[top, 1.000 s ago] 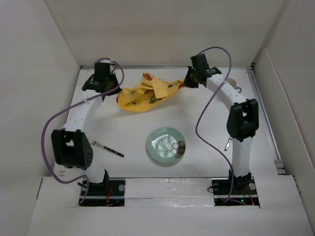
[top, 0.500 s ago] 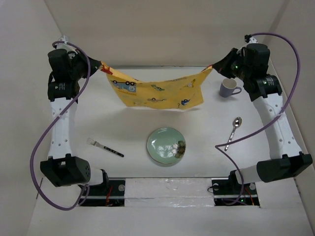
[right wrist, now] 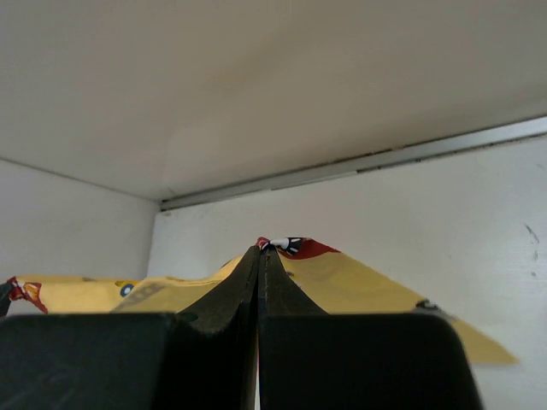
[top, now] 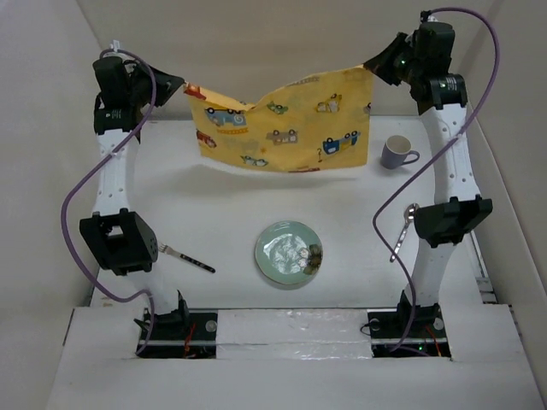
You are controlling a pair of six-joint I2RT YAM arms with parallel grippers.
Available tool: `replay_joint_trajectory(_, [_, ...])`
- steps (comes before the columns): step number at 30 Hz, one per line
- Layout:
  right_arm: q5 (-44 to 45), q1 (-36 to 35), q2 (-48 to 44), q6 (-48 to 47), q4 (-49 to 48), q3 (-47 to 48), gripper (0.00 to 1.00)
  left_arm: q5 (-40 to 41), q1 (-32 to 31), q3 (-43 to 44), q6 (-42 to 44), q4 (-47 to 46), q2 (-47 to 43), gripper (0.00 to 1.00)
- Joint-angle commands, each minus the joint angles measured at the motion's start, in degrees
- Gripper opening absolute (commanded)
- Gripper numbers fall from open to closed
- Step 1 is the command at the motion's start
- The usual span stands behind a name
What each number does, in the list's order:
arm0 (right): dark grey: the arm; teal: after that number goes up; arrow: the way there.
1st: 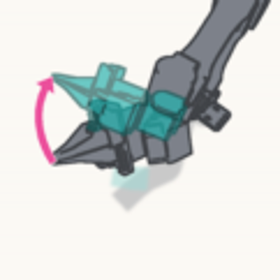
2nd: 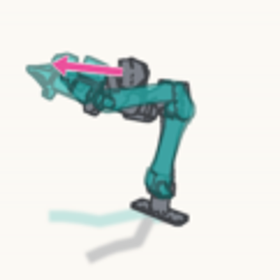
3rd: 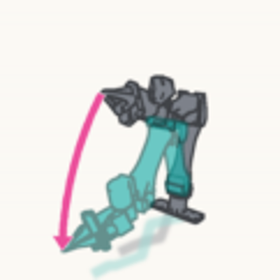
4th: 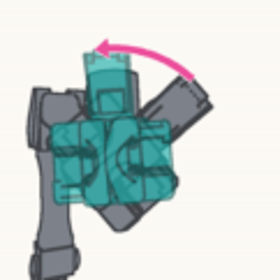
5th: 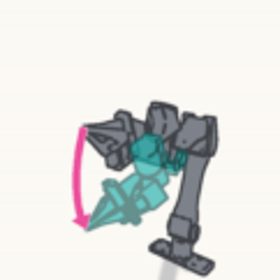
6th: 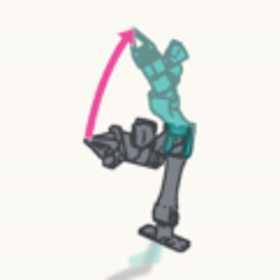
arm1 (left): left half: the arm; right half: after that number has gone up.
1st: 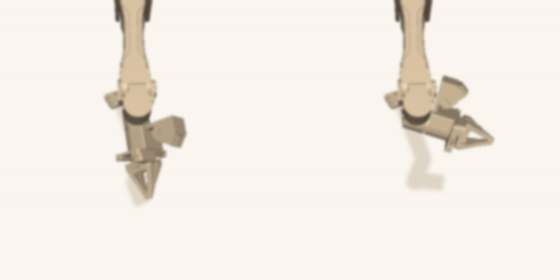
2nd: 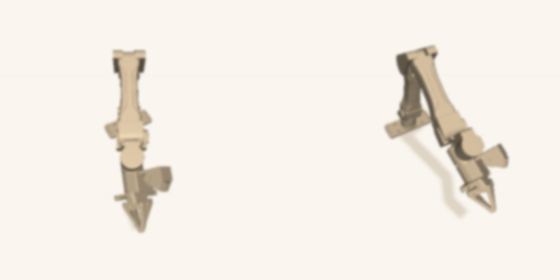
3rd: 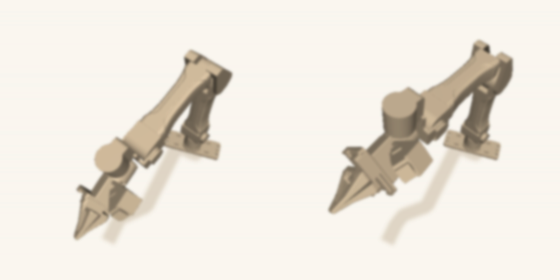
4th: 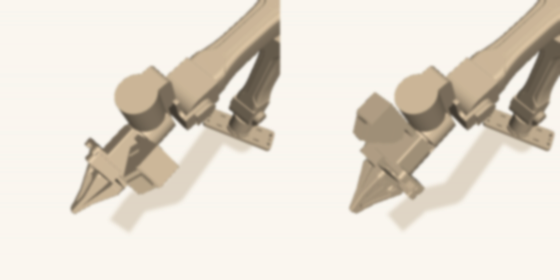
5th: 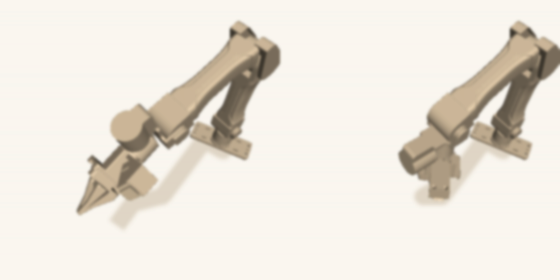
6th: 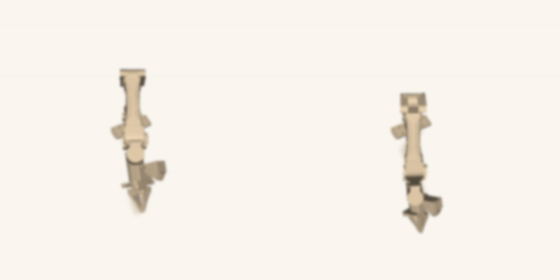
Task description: Set the dinner table for one person
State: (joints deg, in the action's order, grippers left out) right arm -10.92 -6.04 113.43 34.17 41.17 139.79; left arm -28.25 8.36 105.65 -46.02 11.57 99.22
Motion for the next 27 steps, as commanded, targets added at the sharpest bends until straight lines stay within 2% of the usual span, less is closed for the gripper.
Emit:
replay_joint_trajectory(1, [-2.70, 1.47, -2.76, 2.39, -0.98, 7.70, 0.00, -5.32, 1.92, 5.01, -7.41, -10.77, -4.29, 0.00])
replay_joint_trajectory(2, [-2.88, 1.47, -7.73, 2.22, -3.52, -0.57, 0.00, -7.59, 2.71, 3.01, -8.81, -13.65, -5.34, 0.00])
replay_joint_trajectory(3, [-2.88, 1.47, -7.78, 2.21, -3.55, -0.65, 0.00, -7.61, 2.71, 2.99, -8.82, -13.68, -5.35, 0.00])
replay_joint_trajectory(5, [-3.58, 2.00, -14.07, 1.17, -7.58, -9.75, 0.00, -9.36, 3.50, -5.06, -9.09, -17.27, -8.68, 0.00])
replay_joint_trajectory(6, [-4.02, 2.00, -16.20, 0.72, -8.99, -20.67, 0.00, -9.54, 4.11, -9.01, -8.65, -18.50, -10.17, 0.00])
replay_joint_trajectory(7, [-4.11, 2.00, -18.22, 0.55, -12.31, -26.70, 0.00, -9.98, 4.90, -17.84, -8.13, -20.69, -13.23, 0.00])
replay_joint_trajectory(8, [-4.11, 2.00, -20.16, 0.28, -14.08, -32.59, 0.00, -10.16, 4.91, -22.19, -7.16, -21.93, -14.83, 0.00])
replay_joint_trajectory(9, [-4.89, 2.00, -23.39, 0.28, -17.06, -43.35, 0.00, -10.77, 5.61, -27.02, -7.07, -23.16, -17.02, 0.00])
replay_joint_trajectory(10, [-5.08, 2.00, -24.30, 0.28, -18.22, -47.81, 0.00, -12.34, 5.61, -35.86, -7.07, -25.52, -17.74, 0.00])
replay_joint_trajectory(13, [-6.12, 2.00, -25.19, 0.72, -22.86, -62.12, 0.00, -12.10, 7.02, -49.42, -4.79, -27.65, -18.36, 0.00])
replay_joint_trajectory(16, [-5.70, 2.53, -20.73, 0.19, -23.50, -66.82, 0.00, -11.30, 7.02, -55.53, -1.01, -27.22, -14.50, 0.00])
replay_joint_trajectory(19, [-4.03, 2.53, -16.59, 0.28, -22.62, -67.36, 0.00, -11.83, 7.02, -58.79, 0.14, -28.71, -10.19, 0.00])
replay_joint_trajectory(27, [-1.48, 2.00, -17.79, 1.60, -26.22, -78.59, 0.00, -7.44, 7.02, -62.05, 6.73, -22.48, -9.21, 0.00])
